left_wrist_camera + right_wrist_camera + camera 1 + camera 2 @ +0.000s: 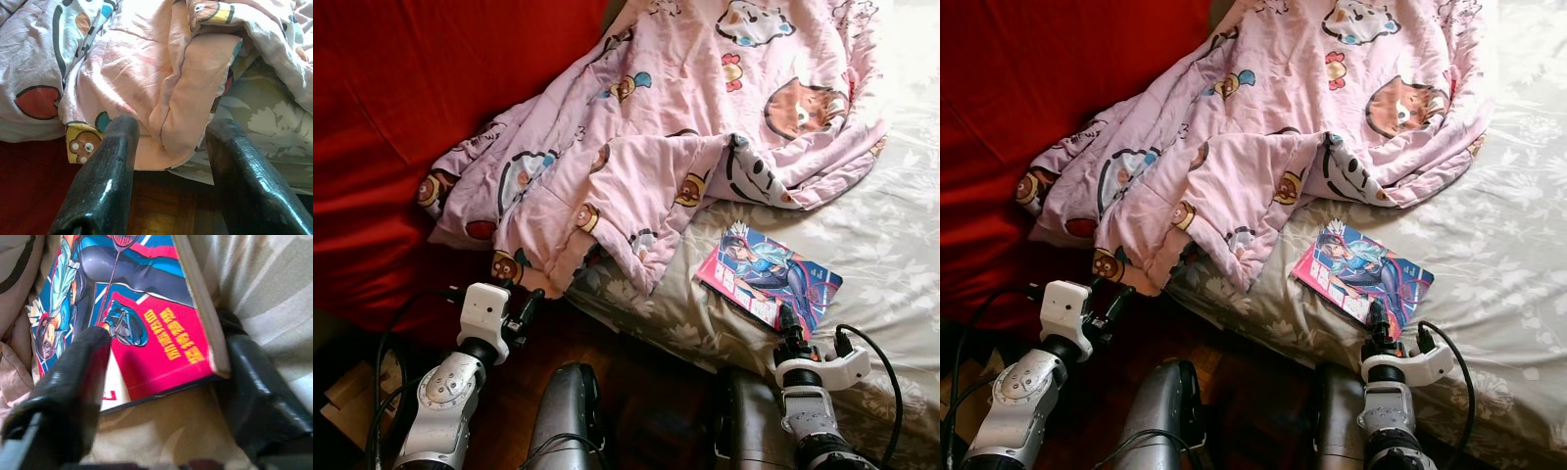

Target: Clean up the room

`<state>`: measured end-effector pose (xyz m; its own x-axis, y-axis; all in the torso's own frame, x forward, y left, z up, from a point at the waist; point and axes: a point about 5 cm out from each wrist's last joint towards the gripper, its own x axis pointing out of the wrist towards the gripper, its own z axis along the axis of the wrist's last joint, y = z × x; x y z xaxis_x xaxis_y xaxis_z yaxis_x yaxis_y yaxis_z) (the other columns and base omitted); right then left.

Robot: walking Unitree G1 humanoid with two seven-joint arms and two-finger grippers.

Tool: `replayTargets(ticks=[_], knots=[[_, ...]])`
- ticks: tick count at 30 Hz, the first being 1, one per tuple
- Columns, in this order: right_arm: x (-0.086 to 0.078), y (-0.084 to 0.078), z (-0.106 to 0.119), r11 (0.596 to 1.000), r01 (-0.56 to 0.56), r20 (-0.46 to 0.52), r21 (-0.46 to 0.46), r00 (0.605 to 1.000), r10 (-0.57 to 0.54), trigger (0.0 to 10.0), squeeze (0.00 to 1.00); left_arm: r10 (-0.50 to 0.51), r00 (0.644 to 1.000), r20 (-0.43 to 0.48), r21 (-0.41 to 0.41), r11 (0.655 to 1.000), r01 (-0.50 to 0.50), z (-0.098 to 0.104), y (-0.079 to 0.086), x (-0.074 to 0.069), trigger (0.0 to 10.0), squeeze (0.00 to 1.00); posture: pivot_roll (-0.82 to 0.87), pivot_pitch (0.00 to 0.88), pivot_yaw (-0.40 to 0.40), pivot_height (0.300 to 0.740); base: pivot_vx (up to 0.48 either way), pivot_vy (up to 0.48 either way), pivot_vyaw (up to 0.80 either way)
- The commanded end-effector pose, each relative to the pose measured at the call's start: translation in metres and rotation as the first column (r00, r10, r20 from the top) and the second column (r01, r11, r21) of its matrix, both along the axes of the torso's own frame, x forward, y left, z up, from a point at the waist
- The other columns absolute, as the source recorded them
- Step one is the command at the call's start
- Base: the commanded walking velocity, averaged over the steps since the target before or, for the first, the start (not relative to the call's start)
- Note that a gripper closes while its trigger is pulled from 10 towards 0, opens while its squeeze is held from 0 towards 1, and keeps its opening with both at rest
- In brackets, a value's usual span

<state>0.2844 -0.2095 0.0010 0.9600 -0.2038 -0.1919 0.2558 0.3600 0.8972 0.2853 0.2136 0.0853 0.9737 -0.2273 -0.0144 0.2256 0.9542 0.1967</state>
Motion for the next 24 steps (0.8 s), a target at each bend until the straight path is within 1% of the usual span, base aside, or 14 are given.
replayTargets(ticks=[1,6,9,12,16,21,22,24], knots=[[-0.006,0.017,-0.01,0.997,-0.051,-0.024,0.051,0.998,0.053,0.0,0.0,0.01,0.999,-0.037,0.029,1.0,-0.009,-0.01,0.006,-0.006,10.0,0.0,0.11,0.285,0.13,0.596,0.0,0.0,0.0],[-0.007,0.017,-0.01,0.998,-0.046,-0.019,0.04,0.999,0.047,0.0,0.0,0.009,0.999,-0.038,0.026,1.0,-0.008,-0.011,0.004,-0.006,10.0,0.0,0.11,0.286,0.127,0.596,0.0,0.0,0.0],[-0.005,0.015,-0.007,1.0,-0.02,-0.02,0.015,1.0,0.02,0.0,0.0,0.012,0.999,-0.039,0.025,1.0,-0.011,-0.012,0.003,-0.006,10.0,0.0,0.1,0.287,0.123,0.596,0.0,0.0,0.0],[0.0,0.014,-0.001,1.0,0.001,0.013,0.006,1.0,-0.001,0.0,0.0,0.019,0.999,-0.038,0.026,1.0,-0.018,-0.012,0.005,-0.006,10.0,0.0,0.1,0.288,0.117,0.596,0.0,0.0,0.0],[0.0,0.012,0.001,1.0,0.019,0.018,-0.016,1.0,-0.019,0.0,0.0,0.024,0.999,-0.036,0.027,0.999,-0.023,-0.012,0.006,-0.006,10.0,0.0,0.09,0.286,0.112,0.596,0.0,0.0,0.0],[-0.004,0.007,0.0,0.996,0.076,0.013,-0.039,0.997,-0.075,0.0,0.0,0.03,0.999,-0.033,0.025,0.999,-0.029,-0.012,0.005,-0.005,10.0,0.0,0.09,0.283,0.105,0.596,0.0,0.0,0.0],[-0.008,0.006,-0.002,0.994,0.102,0.008,-0.047,0.995,-0.101,0.0,0.0,0.032,0.999,-0.033,0.024,0.999,-0.031,-0.013,0.005,-0.005,10.0,0.0,0.08,0.283,0.103,0.596,0.0,0.0,0.0],[-0.011,0.006,-0.003,0.992,0.116,0.009,-0.047,0.993,-0.116,0.0,0.0,0.033,0.999,-0.033,0.023,0.999,-0.032,-0.013,0.005,-0.005,10.0,0.0,0.08,0.282,0.1,0.596,0.0,0.0,0.0]])
